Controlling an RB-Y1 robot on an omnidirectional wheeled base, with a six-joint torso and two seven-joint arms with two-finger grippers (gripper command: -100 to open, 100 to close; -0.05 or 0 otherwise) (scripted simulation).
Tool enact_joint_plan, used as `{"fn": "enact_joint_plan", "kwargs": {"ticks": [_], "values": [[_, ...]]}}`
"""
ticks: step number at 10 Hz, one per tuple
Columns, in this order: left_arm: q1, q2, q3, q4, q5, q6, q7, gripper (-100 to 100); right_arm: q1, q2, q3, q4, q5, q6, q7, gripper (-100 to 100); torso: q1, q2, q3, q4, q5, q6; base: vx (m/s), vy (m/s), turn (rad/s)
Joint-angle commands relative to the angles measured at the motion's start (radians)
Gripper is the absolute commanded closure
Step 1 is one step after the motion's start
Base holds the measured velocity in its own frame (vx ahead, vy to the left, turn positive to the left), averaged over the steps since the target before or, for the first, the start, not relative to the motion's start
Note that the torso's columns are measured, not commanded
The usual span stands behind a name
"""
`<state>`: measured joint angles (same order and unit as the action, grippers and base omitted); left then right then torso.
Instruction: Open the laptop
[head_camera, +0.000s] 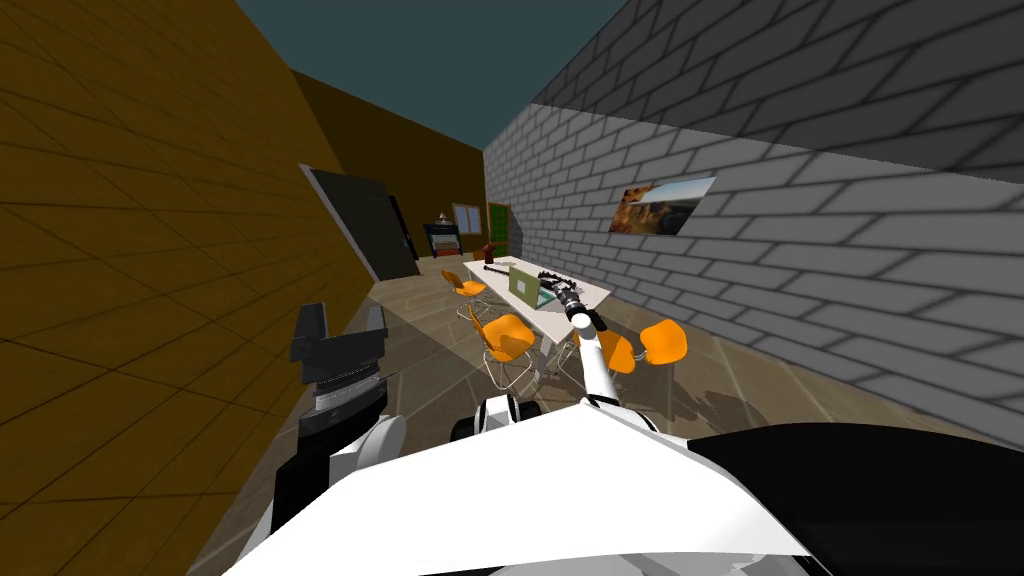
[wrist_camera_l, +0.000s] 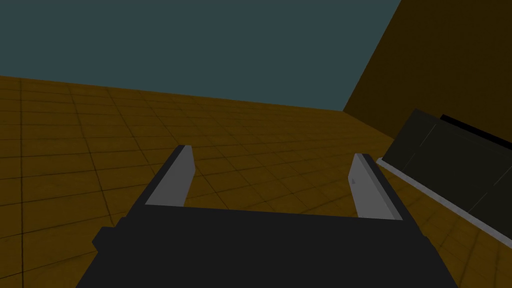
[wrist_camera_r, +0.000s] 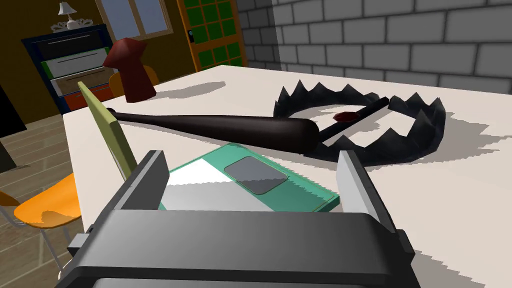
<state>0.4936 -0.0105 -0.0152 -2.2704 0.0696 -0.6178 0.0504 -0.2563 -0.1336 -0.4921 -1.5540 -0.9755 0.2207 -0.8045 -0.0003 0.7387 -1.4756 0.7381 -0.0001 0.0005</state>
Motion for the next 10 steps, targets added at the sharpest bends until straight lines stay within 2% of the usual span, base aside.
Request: {"fn": "enact_joint_plan", "kwargs": {"ticks": [1, 6, 9, 10], "values": [[0.0, 0.0, 0.0, 0.0, 0.0, 0.0, 0.0, 0, -0.057, 0.009, -0.032, 0.066, -0.054, 0.06, -0.06, -100, 0.0, 0.0, 0.0, 0.0, 0.0, -0.001, 0.02, 0.0, 0.106], [0.0, 0.0, 0.0, 0.0, 0.0, 0.0, 0.0, 0, -0.154, 0.02, -0.085, 0.182, -0.155, 0.161, -0.162, -100, 0.0, -0.001, 0.0, 0.0, 0.0, 0.0, 0.024, 0.001, 0.087], [0.0, 0.0, 0.0, 0.0, 0.0, 0.0, 0.0, 0, -0.193, 0.025, -0.106, 0.227, -0.195, 0.201, -0.203, -100, 0.0, 0.0, 0.0, 0.0, 0.0, 0.0, 0.016, 0.001, 0.053], [0.0, 0.0, 0.0, 0.0, 0.0, 0.0, 0.0, 0, -0.185, 0.023, -0.1, 0.22, -0.191, 0.189, -0.188, -100, 0.0, 0.0, 0.0, 0.0, 0.0, -0.001, 0.007, 0.0, 0.014]]}}
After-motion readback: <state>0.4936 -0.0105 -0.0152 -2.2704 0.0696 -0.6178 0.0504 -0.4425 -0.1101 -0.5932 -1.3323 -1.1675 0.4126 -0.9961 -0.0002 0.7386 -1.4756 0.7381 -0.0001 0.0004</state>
